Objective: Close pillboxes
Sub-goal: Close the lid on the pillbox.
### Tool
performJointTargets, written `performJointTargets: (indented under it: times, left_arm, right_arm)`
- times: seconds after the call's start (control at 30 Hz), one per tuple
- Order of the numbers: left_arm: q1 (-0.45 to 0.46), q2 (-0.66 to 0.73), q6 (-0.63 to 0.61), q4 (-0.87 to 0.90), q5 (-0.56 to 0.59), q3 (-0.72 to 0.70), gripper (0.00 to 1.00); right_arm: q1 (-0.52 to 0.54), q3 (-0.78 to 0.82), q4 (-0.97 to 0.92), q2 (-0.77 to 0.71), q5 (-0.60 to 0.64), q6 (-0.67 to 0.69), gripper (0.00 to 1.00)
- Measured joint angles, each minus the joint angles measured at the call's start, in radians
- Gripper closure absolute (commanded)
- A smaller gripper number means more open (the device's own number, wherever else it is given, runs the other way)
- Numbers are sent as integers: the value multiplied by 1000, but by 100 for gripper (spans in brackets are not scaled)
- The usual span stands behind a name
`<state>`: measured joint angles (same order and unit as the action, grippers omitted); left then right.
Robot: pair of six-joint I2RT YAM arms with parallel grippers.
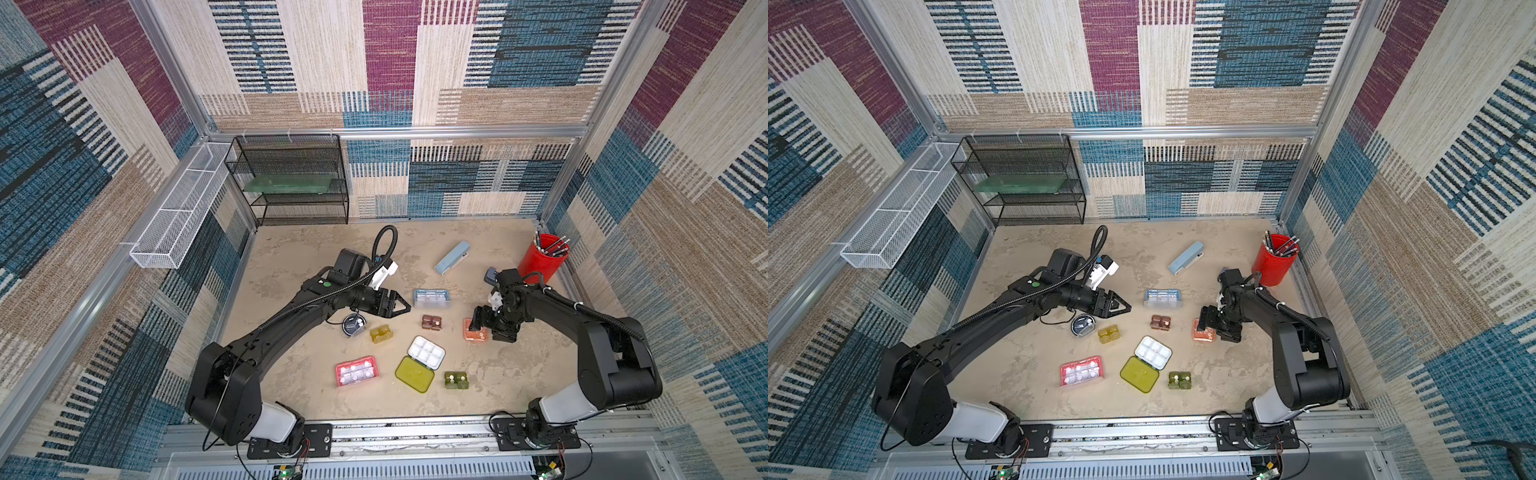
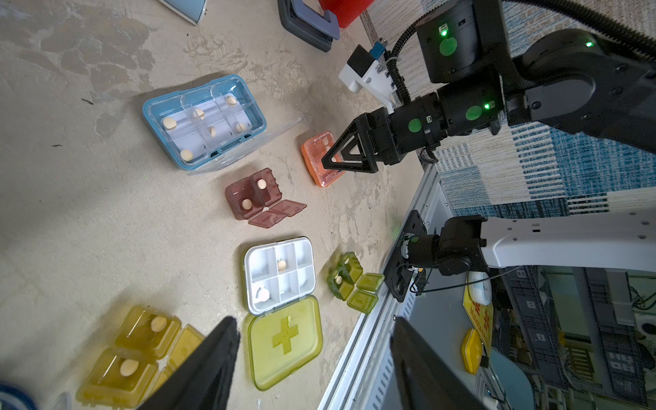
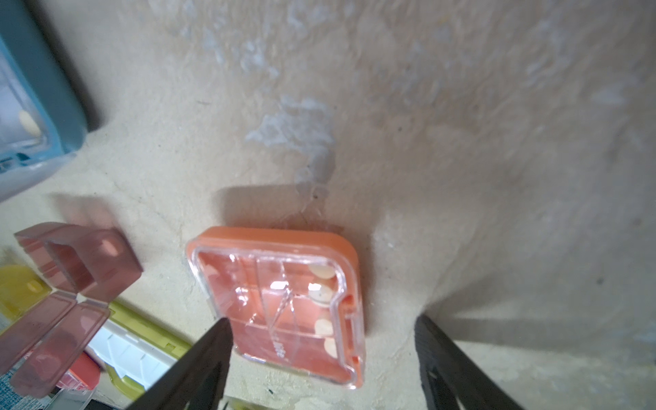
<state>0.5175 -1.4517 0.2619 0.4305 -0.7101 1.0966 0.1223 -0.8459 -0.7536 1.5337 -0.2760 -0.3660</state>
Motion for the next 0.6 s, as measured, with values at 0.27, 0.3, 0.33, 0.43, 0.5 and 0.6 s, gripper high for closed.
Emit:
performJointTargets:
  times: [0.27, 0.3, 0.33, 0.43, 0.5, 0.6]
  left_arm:
    - [0, 0, -3, 0, 0, 2, 29]
    - [0, 0, -3, 0, 0, 5, 29]
    - [-1, 0, -4, 0, 0, 7, 29]
    - [-3, 0, -7, 0, 0, 9, 29]
    - [-5, 1, -8, 0, 0, 11, 29]
    - [-6, 6, -13, 0, 0, 12, 29]
  right_arm:
    - [1, -35, -30, -21, 24, -12, 13]
    - [1, -43, -31, -26, 25, -14, 13]
    - [1, -52, -36, -31, 25, -17, 13]
    - [3, -76, -51, -43, 25, -27, 12]
    - [5, -89, -62, -49, 25, -31, 12]
    - [11, -116, -83, -57, 26, -42, 11]
